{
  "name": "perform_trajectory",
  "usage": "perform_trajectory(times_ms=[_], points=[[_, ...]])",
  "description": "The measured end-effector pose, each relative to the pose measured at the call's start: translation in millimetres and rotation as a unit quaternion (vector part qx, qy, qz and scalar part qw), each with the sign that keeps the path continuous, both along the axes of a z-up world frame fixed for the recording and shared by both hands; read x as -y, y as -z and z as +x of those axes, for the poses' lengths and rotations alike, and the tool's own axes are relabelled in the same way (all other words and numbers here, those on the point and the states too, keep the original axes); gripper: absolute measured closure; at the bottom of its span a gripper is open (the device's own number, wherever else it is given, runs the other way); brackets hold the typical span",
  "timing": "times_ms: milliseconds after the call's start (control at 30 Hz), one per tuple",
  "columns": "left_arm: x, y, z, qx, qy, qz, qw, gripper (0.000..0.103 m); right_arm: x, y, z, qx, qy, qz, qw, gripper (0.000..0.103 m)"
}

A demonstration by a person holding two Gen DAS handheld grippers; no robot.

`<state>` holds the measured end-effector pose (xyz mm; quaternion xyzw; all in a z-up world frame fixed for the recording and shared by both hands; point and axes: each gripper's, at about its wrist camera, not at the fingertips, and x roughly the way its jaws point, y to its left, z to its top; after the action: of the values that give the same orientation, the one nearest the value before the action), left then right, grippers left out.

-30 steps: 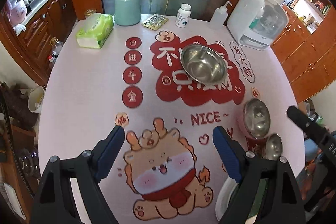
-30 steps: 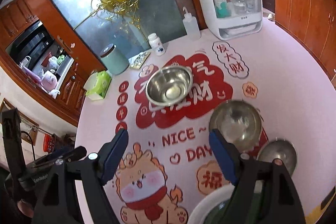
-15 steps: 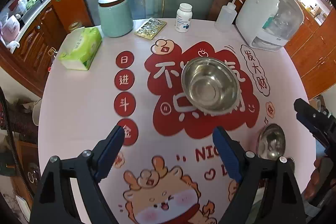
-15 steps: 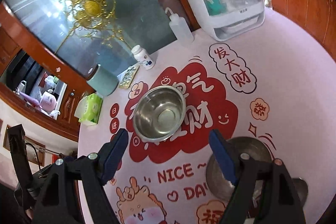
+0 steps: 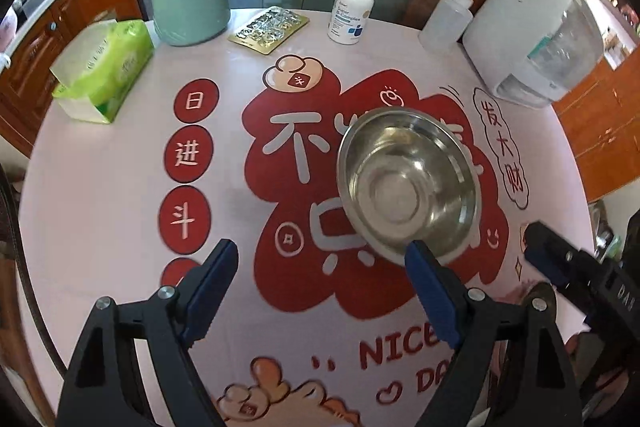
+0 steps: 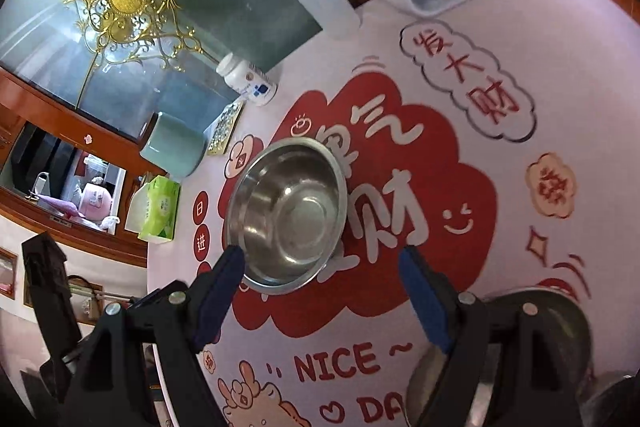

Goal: Organize plates and bowls

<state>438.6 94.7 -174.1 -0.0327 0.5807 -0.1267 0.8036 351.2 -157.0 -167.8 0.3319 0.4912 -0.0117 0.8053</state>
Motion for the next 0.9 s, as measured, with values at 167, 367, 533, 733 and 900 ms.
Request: perform_trajectory(times_ms=[167,367,533,733,900], points=[[4,20,8,0.002,-0.007,-0.022,0.9997,0.018,-5,21,8,-0.015,-0.001,0.030,0.999,0.024],[16,44,14,-0.023,0.008,-0.035,0.9991,0.029,-12,28,17,-0.011,-0.015,0.023,1.000,0.025],[23,57,15,-0.032,0.010,-0.045,0.9984,0.037,-14,35,21,-0.014,-0.022,0.022,0.999,0.033],[27,63,15,-0.037,0.014,-0.047,0.9981,0.046,-14,42,23,-0.016,-0.022,0.023,0.999,0.047],[27,64,16,-0.037,0.019,-0.056,0.9975,0.055,-16,44,25,-0.015,-0.026,0.019,0.999,0.056]])
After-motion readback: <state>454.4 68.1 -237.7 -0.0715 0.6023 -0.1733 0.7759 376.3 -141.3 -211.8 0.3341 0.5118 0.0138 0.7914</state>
